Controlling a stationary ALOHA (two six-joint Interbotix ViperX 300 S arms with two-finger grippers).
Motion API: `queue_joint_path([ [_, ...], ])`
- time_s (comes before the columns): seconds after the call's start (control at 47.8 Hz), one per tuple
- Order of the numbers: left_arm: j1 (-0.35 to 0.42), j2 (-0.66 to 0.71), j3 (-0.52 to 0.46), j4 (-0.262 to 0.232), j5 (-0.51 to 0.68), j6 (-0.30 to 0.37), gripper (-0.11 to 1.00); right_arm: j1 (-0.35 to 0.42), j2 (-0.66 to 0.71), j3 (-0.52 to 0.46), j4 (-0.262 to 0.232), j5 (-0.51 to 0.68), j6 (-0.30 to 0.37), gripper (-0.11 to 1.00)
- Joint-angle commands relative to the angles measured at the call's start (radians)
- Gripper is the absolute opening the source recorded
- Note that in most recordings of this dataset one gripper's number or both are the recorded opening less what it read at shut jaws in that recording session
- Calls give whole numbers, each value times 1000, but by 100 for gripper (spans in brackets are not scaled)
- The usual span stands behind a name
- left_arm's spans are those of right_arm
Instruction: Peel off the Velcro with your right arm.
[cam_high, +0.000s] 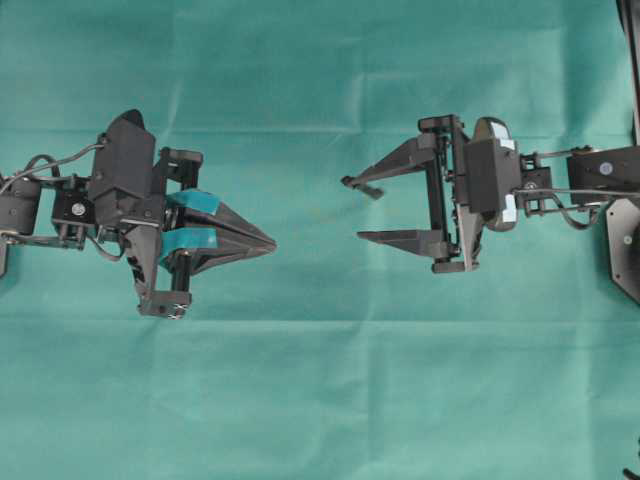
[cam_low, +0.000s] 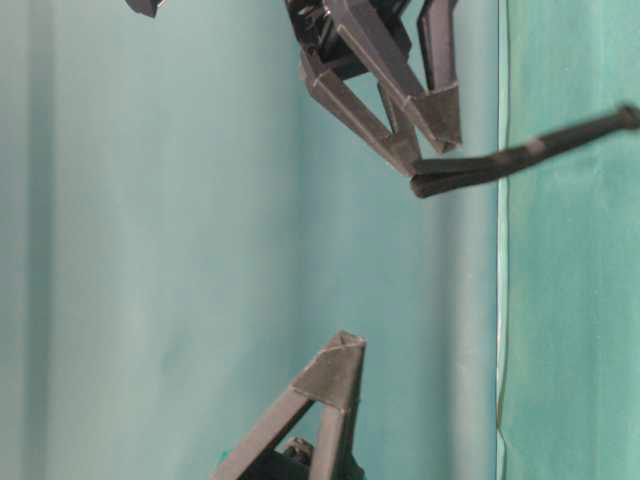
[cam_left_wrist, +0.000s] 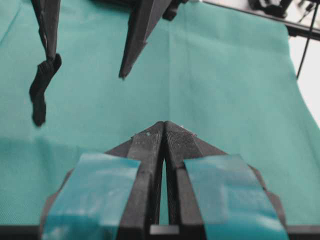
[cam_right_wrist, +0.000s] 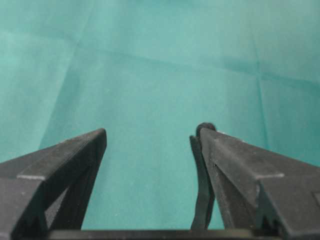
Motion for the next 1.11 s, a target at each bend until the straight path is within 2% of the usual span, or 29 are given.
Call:
queue_joint_path([
  [0.0, -5, -15, -8, 2, -8, 2, 0, -3, -23, -6, 3, -12, 11, 42],
  [0.209, -6, -17, -5, 2, -6, 3, 0, 11, -41, -6, -14, -72, 12, 42],
  [0.648, -6, -18, -2, 2, -8, 5, 0, 11, -51, -17, -8, -78, 14, 42],
  [0.857, -6, -18, -6, 2, -8, 37, 0, 9, -63, -23, 28, -78, 15, 42],
  [1.087, -6, -18, -9, 3, -8, 147, 0, 9, -80, -17, 101, -78, 15, 42],
])
